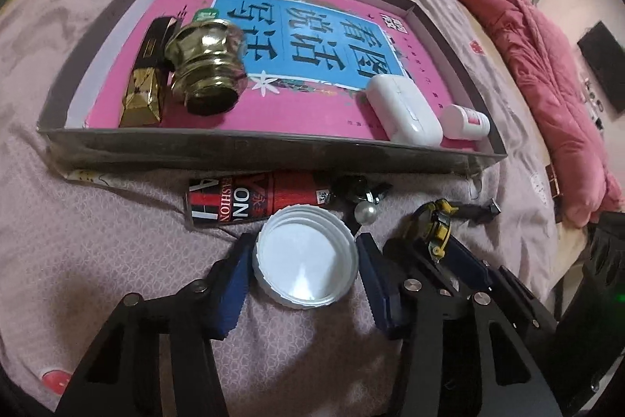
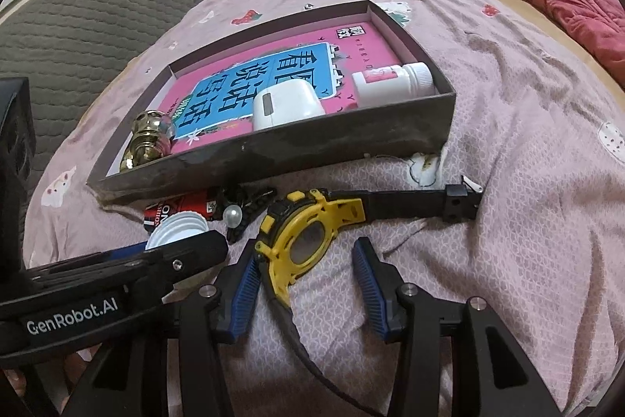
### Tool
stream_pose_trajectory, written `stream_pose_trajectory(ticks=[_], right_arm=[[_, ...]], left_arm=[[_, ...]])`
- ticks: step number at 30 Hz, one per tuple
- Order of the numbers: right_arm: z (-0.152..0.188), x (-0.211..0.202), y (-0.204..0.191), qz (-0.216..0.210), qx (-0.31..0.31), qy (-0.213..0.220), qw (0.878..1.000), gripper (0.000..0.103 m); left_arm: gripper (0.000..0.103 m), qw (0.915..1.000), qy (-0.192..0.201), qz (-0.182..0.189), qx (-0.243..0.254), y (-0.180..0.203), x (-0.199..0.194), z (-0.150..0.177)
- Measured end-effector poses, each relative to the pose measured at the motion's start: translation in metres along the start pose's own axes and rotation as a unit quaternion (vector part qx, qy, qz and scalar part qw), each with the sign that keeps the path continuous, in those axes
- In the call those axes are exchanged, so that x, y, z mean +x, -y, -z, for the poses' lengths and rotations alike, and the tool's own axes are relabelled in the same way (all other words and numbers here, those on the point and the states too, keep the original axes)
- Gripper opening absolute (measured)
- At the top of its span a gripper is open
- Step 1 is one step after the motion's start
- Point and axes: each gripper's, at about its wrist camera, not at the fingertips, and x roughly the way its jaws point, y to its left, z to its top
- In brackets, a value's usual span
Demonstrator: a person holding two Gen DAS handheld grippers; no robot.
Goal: Organize rigid objects
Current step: 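Grasp the white bottle cap with the left tool while the right tool grasps the watch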
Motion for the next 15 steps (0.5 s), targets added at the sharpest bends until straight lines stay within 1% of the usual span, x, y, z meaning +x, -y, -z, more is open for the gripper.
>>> stream_pose_trajectory(ticks=[3,5,10,12,14,15], right_arm=[[-0.003,0.001,-0.001,-0.008,0.0,0.002,1.0,0.051],[-0.004,0.002,0.0,-0.011,0.005,0.003,1.0,0.051],[-0.004,0.005,-0.003,0.007,-0.013,0.003,1.0,0.049],[-0.004,0.005,-0.006,0.018,-0.024,0.001,1.0,0.04],[-0.004,0.002,-0.003,0.014,-0.024,-0.001,1.0,0.034],[-0.004,0.0,0.0,0.006,-0.017,-0.001,1.0,0.033]], left_arm=[[0.053,0.9998,0.001,0.018,-0.01,-0.007,-0.001,-0.002],[0.053,0.9997,0.003,0.023,-0.011,-0.008,-0.003,-0.001],[0.053,0.9998,0.009,0.012,0.014,-0.004,-0.007,0.004],[0.053,0.9997,0.01,0.008,0.021,-0.002,-0.009,0.005],[0.053,0.9995,0.015,0.009,0.026,-0.001,-0.012,0.006],[0.053,0.9994,0.017,0.006,0.03,-0.002,-0.015,0.007]])
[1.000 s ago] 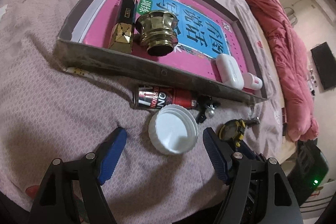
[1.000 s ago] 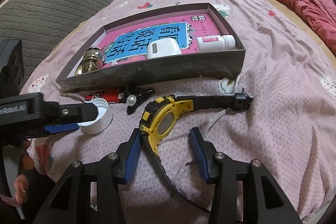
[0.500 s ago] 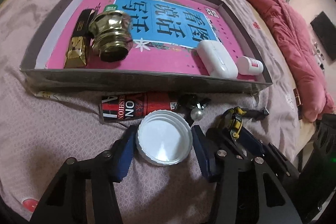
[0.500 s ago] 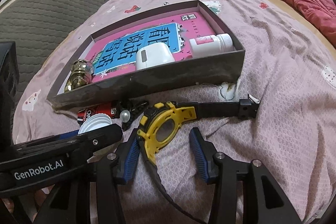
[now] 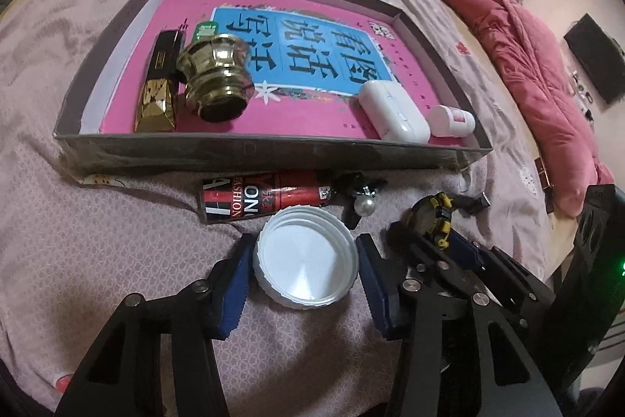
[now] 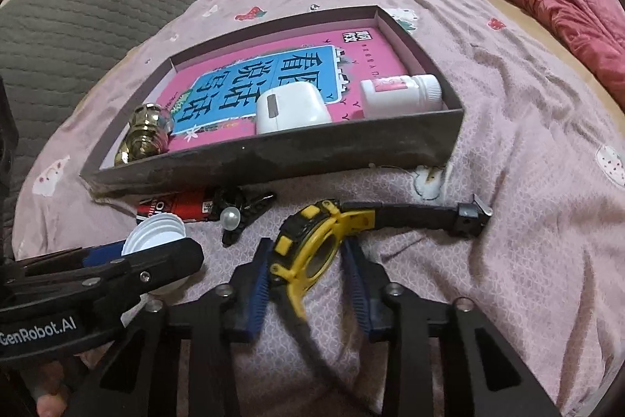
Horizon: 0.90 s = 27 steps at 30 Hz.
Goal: Organize rigid objects
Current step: 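Grasp the white bottle cap with the left tool while the right tool grasps the watch, then carry the cap over the box with the left tool while the right tool carries the watch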
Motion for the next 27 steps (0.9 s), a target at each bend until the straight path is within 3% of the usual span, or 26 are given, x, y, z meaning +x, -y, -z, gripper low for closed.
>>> stream_pose_trajectory(ticks=[4,12,27], right_arm=[[-0.001,-0.013,0.014,-0.029,0.02,0.013,0.999,0.032],[-0.006,-0.048,0.001,-0.023,-0.038,0.086,0.995,0.024],[-0.015,-0.076,-0.01,-0.025,-0.06,0.148,0.987,0.024]], left_arm=[[0.053,0.9999,0.016,0.0,0.003,-0.004,-0.01,0.003],[0.053,0.9988,0.047,-0.001,0.012,-0.004,-0.036,-0.001],[0.053,0.9956,0.091,-0.017,0.015,-0.012,-0.074,-0.012]])
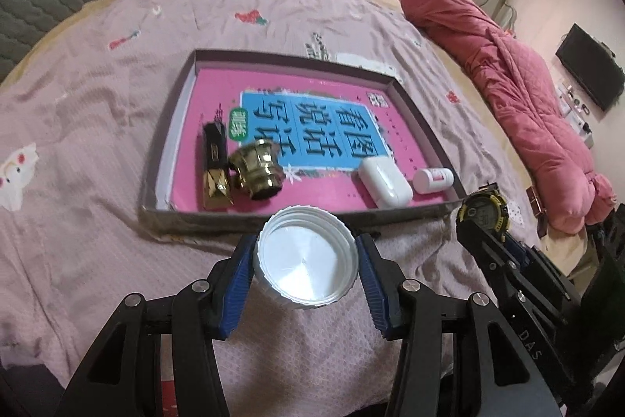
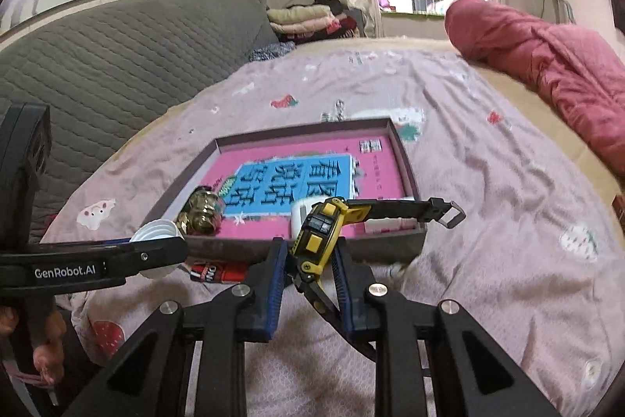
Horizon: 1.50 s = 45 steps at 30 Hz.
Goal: Organize rigid objects
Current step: 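Carry the cap over the box with the left tool while the right tool carries the watch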
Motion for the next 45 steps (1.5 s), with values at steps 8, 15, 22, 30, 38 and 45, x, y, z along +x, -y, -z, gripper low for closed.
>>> stream_pose_trajectory(ticks=[8,15,22,30,38,45], right_arm=[[-0.008,-0.007,-0.026,0.015,-0.079,0.029,0.996,0.024],[-0.014,-0.004,-0.032,0.01,-0.091,0.037,0.995,0.024],[-0.023,-0.001,-0.028,0.007,-0.08,0.047,0.996,0.024],[-0.037,0.014,-0.02,0.017,-0.077,0.063,0.995,0.024],[-0.044,0.029,-0.011,0.02,-0.073,0.061,0.995,0.024],[-0.046,0.035,-0.012,0.018,-0.082,0.063,0.994,0.024]], left_arm=[[0.053,0.9992,0.028,-0.018,0.023,-0.002,-0.014,-0.008],[0.053,0.9978,0.05,-0.037,0.024,-0.021,-0.024,-0.022],[0.053,0.9968,0.065,-0.045,0.004,-0.042,-0.027,-0.038],[0.053,0.9963,0.057,-0.062,0.018,-0.053,-0.012,-0.045],[0.053,0.9962,0.053,-0.065,0.022,-0.055,0.005,-0.046],[0.053,0.9965,0.05,-0.064,0.017,-0.058,0.017,-0.048]])
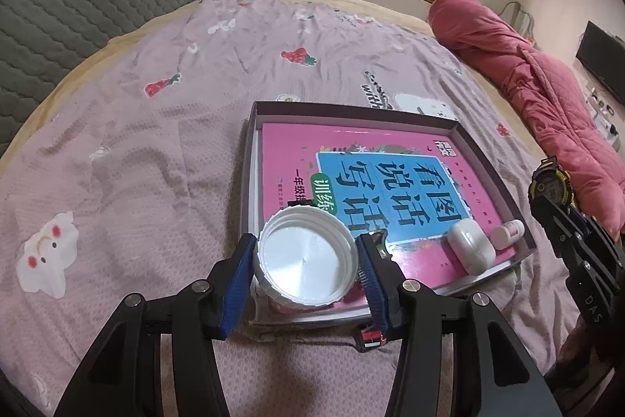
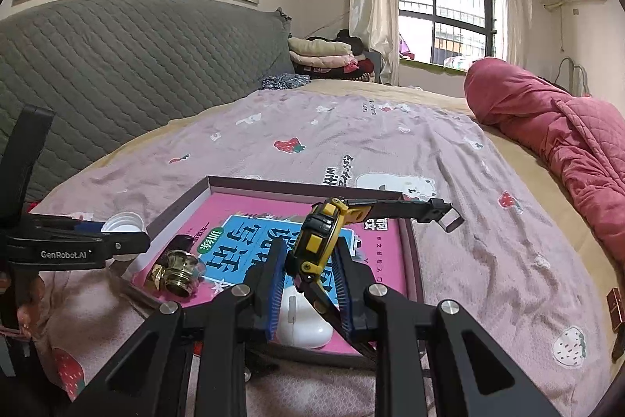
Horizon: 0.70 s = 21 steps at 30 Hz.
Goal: Organize rigid objects
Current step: 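Carry the cap over the box with the left tool while the right tool carries the watch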
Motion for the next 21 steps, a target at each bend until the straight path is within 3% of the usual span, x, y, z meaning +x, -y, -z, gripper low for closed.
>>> stream_pose_trajectory(ticks=[21], right_arm=[[0.003,0.019,0.008,0.003,0.002,-0.03,1.0,0.024]], left_arm=[[0.053,0.9998,-0.014,-0.014,-0.001,-0.003,0.021,0.002]])
